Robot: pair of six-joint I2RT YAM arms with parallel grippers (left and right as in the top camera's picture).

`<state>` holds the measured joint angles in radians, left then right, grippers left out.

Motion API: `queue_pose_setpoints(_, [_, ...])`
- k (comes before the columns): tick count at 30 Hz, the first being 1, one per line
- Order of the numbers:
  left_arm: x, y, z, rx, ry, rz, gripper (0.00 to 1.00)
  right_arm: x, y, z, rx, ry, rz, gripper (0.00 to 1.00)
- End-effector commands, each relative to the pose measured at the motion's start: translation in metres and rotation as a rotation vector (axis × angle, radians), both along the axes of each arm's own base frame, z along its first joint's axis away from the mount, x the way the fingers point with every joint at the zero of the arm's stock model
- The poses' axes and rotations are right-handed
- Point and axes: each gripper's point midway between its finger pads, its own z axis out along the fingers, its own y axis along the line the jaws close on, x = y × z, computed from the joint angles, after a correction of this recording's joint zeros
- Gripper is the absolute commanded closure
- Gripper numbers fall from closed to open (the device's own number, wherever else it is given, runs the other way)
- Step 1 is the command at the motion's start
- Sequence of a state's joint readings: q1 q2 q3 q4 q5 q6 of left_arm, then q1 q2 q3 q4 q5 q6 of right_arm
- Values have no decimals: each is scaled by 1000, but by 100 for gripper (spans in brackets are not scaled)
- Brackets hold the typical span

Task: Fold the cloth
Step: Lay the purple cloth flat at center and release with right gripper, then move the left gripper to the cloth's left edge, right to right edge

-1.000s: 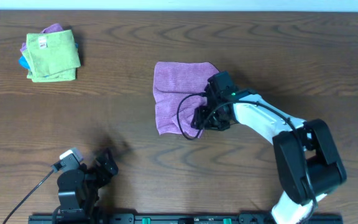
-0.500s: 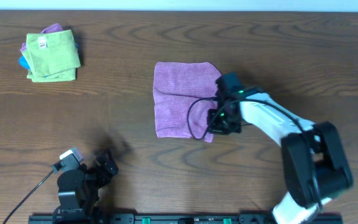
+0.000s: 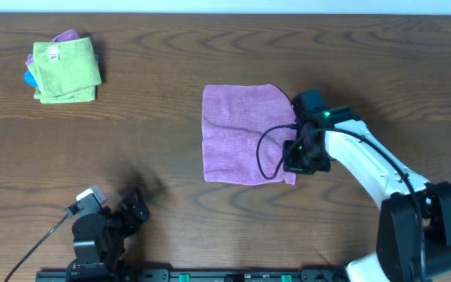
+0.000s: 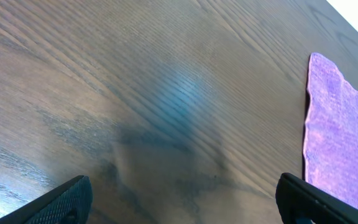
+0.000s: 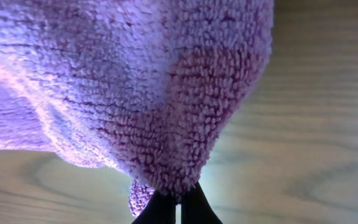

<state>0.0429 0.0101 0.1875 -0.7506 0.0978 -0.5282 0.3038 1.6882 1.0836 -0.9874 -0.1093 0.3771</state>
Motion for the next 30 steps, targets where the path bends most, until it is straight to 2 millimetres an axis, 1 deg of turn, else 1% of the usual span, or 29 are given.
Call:
queue_pose_setpoints(1, [-6,-2,-11,-16,42,-4,5,-2,-17,-1,-88,-1,14,99])
queue_pose_setpoints(2, [-6,-3,-11,-18,42,-6,4,-3,-19,-1,-99,2,15,97])
queue_pose_setpoints(3, [-6,-6,-10,-28,42,-19,5,-3,-21,-1,-109,4,14,85])
queue_pose_setpoints(4, [-6,-11,-10,-48,41,-44,4,-4,-22,-1,-116,6,15,61])
queue_pose_setpoints(5, [-6,-14,-10,-57,41,-55,5,-4,-22,-1,-117,8,11,52])
queue_pose_setpoints(8, [-6,-28,-7,-108,31,-120,5,-4,-22,-1,-118,7,-24,41])
queue_pose_setpoints(10, [-4,-44,3,-165,-6,-199,5,-4,-20,0,-104,9,-38,38])
queue_pose_setpoints(11, [-2,-53,10,-219,-27,-225,4,-4,-17,0,-86,11,-40,37])
queue_pose_setpoints(12, [-2,-57,16,-264,-34,-226,4,-4,-14,2,-69,7,-48,36])
queue_pose_setpoints(15, [-3,-62,33,-286,-42,-249,4,2,-5,12,-15,-36,-54,36])
queue_pose_setpoints(18, [-2,-59,54,-278,-11,-227,4,11,-3,28,21,-110,-69,36])
queue_pose_setpoints(22, [2,-57,79,-293,119,-203,4,15,-11,48,48,-175,-104,33])
queue_pose_setpoints(25, [14,-60,96,-315,267,-198,4,15,-18,56,88,-185,-135,31])
queue_pose_setpoints(27, [24,-66,106,-327,351,-216,4,16,-22,58,112,-179,-147,31])
queue_pose_setpoints(28, [32,-74,113,-336,407,-244,4,15,-25,58,125,-169,-165,31])
queue_pose_setpoints(30, [44,-86,120,-334,452,-296,4,14,-30,58,131,-161,-178,31])
